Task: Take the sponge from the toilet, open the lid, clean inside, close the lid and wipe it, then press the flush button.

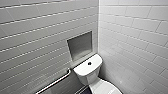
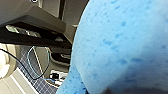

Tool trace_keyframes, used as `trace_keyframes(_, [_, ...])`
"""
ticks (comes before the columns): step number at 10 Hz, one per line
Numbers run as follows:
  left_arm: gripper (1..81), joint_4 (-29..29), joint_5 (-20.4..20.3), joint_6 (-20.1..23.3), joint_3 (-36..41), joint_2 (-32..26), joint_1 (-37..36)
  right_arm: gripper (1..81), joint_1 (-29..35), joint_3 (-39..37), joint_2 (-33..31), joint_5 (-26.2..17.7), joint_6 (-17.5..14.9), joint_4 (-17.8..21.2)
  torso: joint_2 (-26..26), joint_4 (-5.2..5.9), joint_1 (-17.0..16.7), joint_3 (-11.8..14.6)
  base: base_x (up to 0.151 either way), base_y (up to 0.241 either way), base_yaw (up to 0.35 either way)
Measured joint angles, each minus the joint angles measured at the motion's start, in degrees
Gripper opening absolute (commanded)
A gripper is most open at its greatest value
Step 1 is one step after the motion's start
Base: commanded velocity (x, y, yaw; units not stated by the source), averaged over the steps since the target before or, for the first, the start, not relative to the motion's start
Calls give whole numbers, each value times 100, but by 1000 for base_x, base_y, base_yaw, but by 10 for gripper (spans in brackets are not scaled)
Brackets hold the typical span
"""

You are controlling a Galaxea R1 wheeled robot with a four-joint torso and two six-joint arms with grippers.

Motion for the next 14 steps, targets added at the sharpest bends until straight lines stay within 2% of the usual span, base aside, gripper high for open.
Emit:
trace_keyframes(4, [811,0,0,0,0,0,4,10,11,-35,22,-5,0,2,776,-2,-496,46,0,0,0])
trace_keyframes(5, [811,0,9,0,0,-2,10,10,-4,-69,59,-27,-2,2,819,-2,-523,125,0,0,0])
trace_keyframes(9, [811,0,11,0,0,-2,43,10,-26,-185,144,-38,0,2,905,-2,-586,892,0,0,0])
trace_keyframes(11, [811,0,20,0,0,-5,87,10,-56,-185,161,-68,0,0,902,-7,-592,1027,0,0,0])
trace_keyframes(12, [811,0,61,0,0,-7,126,10,-61,-185,161,-146,0,0,902,-50,-592,1051,0,0,0])
trace_keyframes(13, [811,0,74,0,-5,-7,133,10,-34,-185,185,-273,-2,0,902,-171,-592,1075,0,0,0])
trace_keyframes(14, [811,0,67,0,-5,-7,126,10,-28,-190,201,-302,-2,0,902,-352,-595,1100,0,0,0])
